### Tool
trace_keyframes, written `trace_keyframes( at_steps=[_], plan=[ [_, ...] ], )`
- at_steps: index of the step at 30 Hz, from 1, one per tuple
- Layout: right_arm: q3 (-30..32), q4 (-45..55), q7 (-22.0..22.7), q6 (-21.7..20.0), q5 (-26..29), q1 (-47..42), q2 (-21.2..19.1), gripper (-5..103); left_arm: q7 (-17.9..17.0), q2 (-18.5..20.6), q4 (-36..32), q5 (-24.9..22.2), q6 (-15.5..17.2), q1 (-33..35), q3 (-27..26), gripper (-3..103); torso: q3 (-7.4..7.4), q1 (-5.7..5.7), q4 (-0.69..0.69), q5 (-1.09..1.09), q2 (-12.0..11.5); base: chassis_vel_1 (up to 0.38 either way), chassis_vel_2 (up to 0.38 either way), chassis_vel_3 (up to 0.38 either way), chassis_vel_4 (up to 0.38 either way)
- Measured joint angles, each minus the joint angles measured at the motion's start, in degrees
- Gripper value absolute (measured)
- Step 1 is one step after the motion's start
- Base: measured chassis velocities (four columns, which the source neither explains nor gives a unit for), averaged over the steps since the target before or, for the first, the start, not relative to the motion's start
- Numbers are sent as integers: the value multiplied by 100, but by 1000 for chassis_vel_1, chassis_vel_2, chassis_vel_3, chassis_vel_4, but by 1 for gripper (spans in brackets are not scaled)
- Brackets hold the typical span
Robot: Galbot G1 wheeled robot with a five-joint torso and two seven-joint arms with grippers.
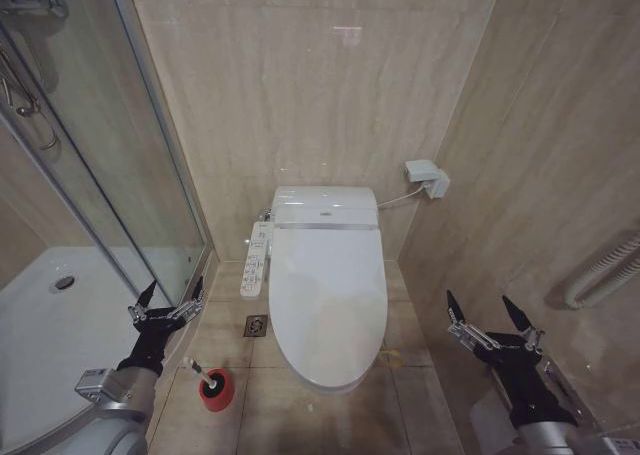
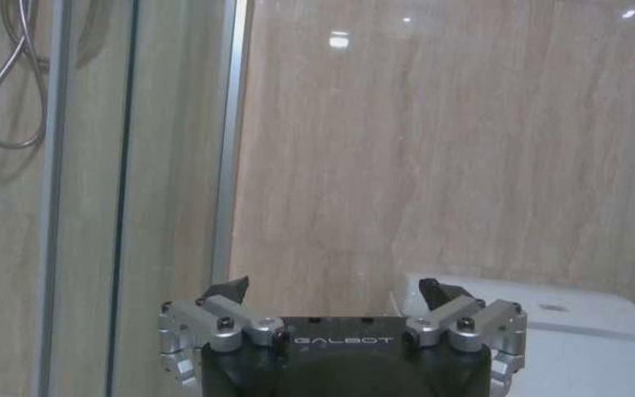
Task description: Open the toilet lid, clean the toilet bowl with a toilet brush, close the toilet lid, and flush.
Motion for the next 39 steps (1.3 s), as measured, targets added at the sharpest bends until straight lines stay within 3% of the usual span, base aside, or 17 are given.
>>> trace_keyframes(
  at_steps=[39],
  plan=[
    [0,0,0,0,0,0,0,100,297,-10,201,164,-346,4,54,101,-4,-3,0,0,-7,-20,23,24,-20]
  ],
)
